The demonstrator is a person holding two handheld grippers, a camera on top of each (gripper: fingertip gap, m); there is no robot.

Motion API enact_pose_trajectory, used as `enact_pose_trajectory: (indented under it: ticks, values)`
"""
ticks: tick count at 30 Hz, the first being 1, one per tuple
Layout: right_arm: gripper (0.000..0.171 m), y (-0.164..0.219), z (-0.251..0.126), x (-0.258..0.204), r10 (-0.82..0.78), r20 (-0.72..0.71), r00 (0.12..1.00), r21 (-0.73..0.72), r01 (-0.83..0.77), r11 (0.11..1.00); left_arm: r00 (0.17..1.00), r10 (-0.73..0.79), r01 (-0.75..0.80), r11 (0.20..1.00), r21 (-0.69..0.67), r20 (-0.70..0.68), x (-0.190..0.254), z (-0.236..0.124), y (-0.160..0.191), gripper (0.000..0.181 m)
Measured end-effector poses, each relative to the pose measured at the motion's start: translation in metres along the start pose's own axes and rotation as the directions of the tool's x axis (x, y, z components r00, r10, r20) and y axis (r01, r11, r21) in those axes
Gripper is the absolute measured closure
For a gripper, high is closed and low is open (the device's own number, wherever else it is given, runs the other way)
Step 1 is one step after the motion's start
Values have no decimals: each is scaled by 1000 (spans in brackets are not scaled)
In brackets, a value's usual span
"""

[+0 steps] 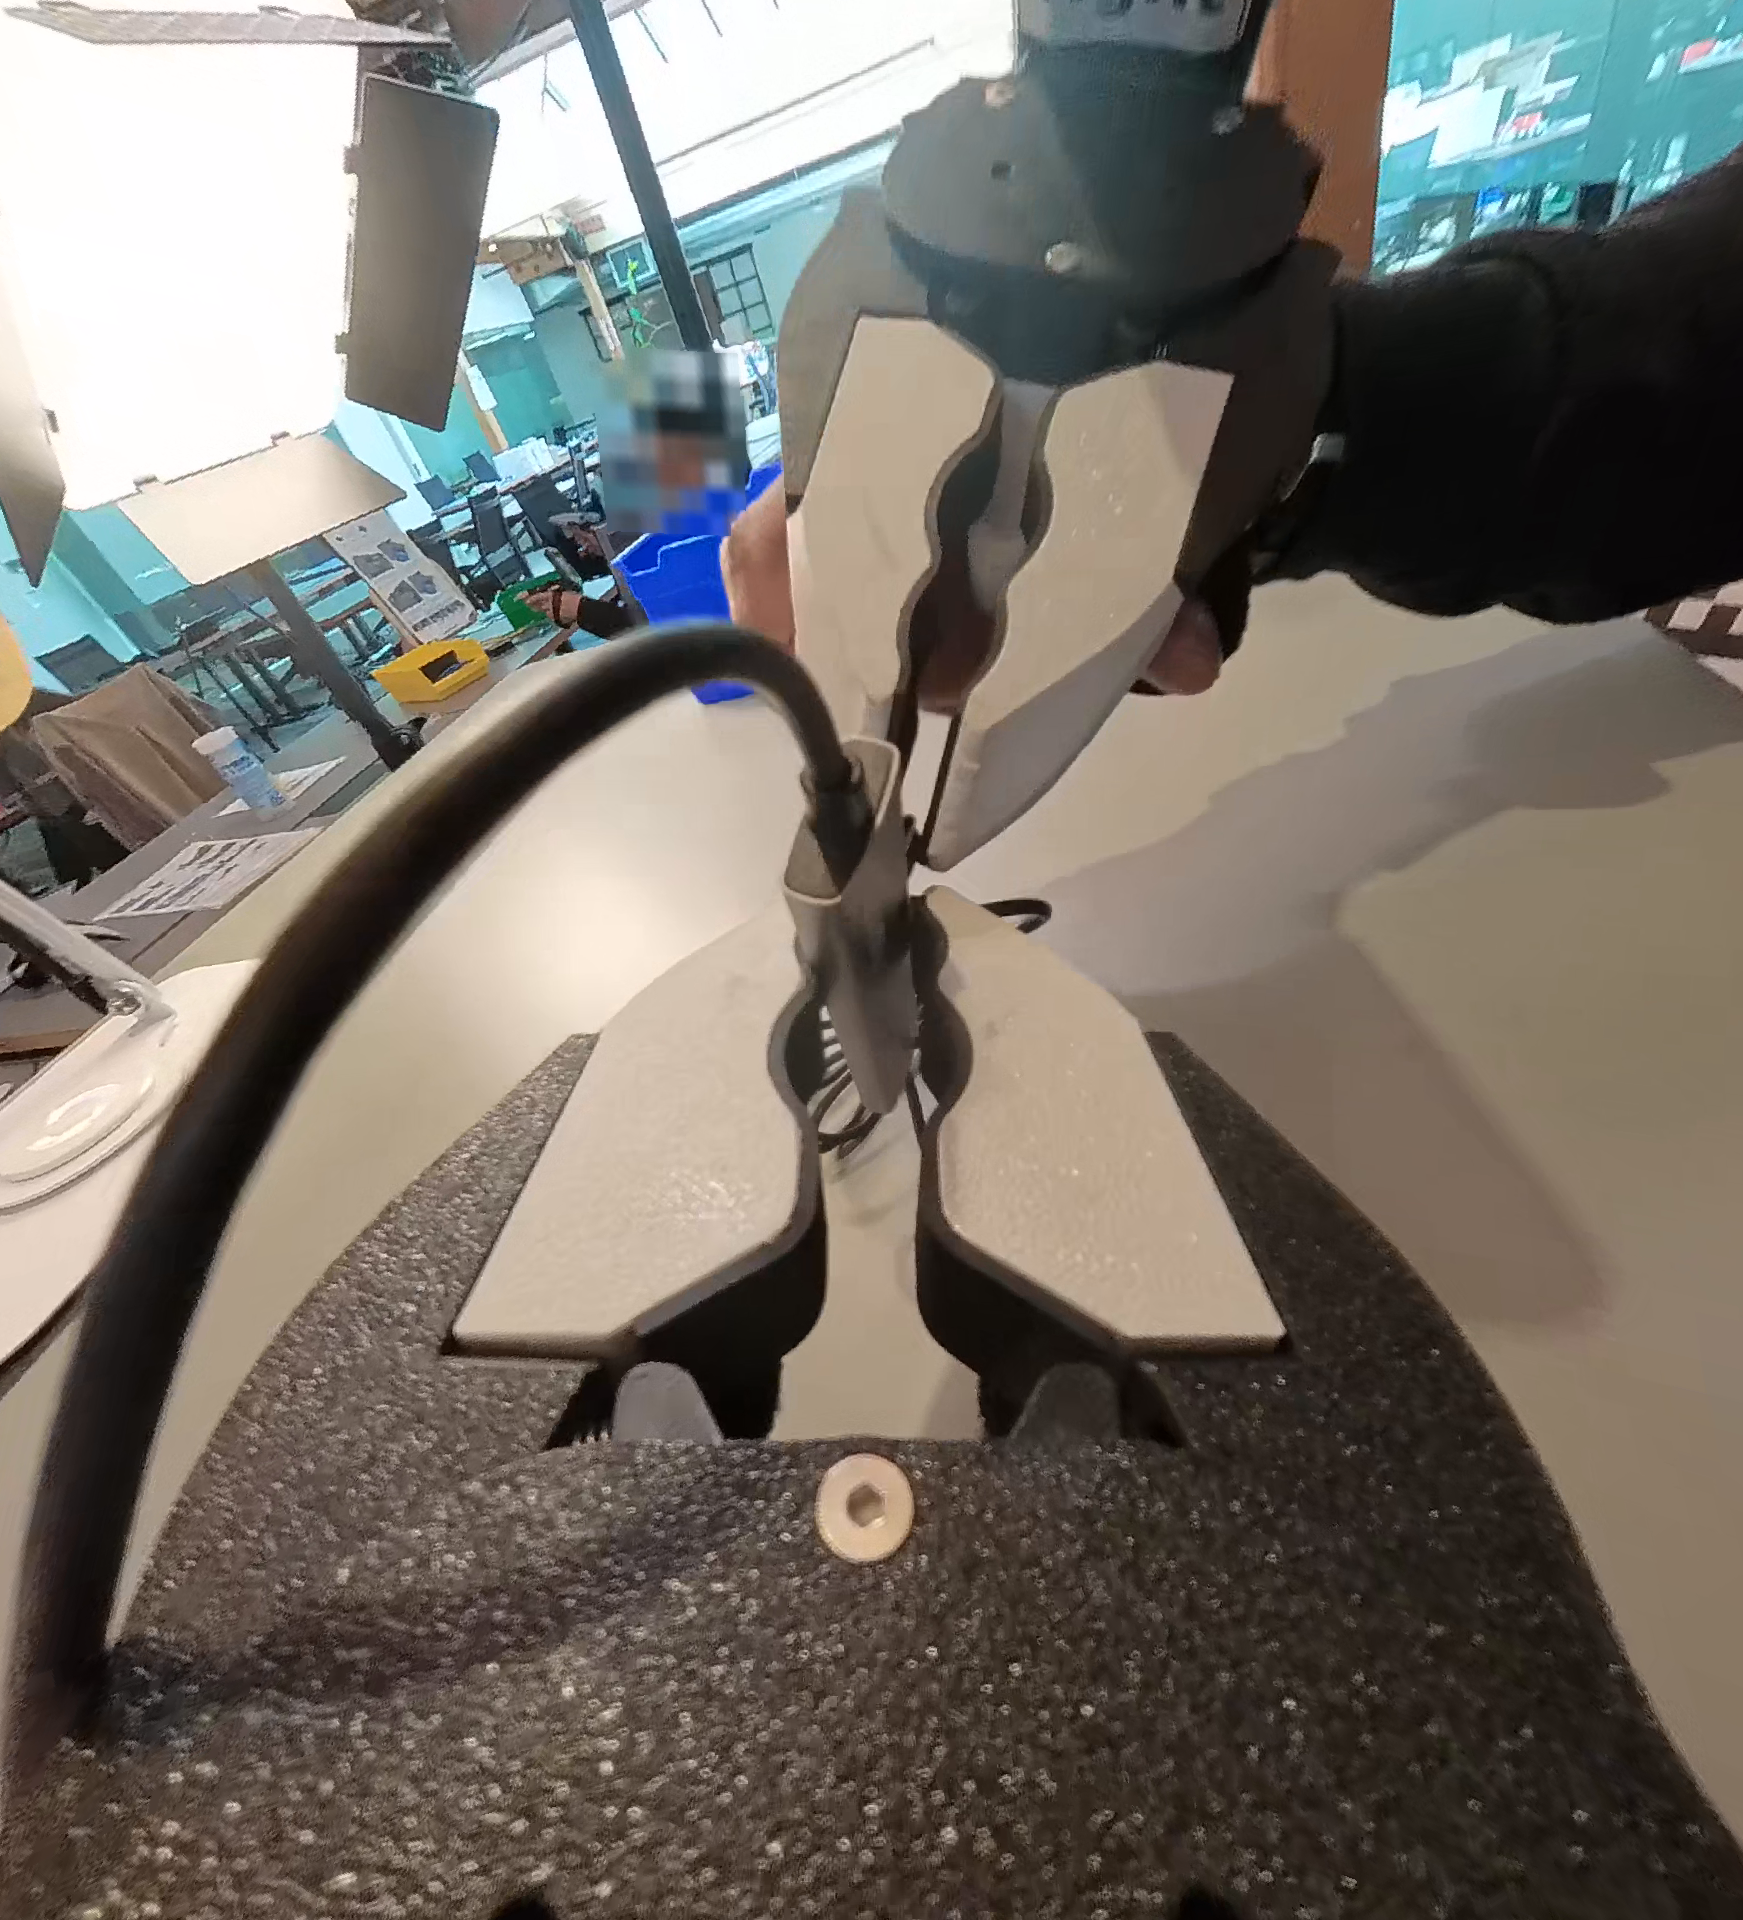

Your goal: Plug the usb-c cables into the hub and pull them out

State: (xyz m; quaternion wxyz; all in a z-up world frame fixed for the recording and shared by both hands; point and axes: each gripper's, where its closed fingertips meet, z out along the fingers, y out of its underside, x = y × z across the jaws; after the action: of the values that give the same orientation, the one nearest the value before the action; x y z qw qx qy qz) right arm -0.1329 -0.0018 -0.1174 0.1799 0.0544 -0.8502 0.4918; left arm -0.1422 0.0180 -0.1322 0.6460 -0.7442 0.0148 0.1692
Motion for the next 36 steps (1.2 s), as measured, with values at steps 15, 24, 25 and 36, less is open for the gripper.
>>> enact_pose_trajectory:
  ticks: [15, 24, 25, 36]
  values:
    - [165, 30, 8, 5, 210, -6, 978, 41, -210, 977, 994, -108, 105, 988, -109, -16, -8, -4, 20, 171]
    - [164, 63, 39, -6, 110, -9, 994, -158, -110, 981, 988, -127, 140, 977, -163, 86, -30, -17, 34, 171]
    - [163, 63, 40, -7, 107, -5, 994, -160, -107, 981, 988, -126, 140, 976, -166, 90, -31, -18, 35, 171]
    - [152, 57, 22, 3, 114, 131, 985, -142, -95, 985, 978, -172, 197, 946, -256, 117, -36, -22, 54, 170]
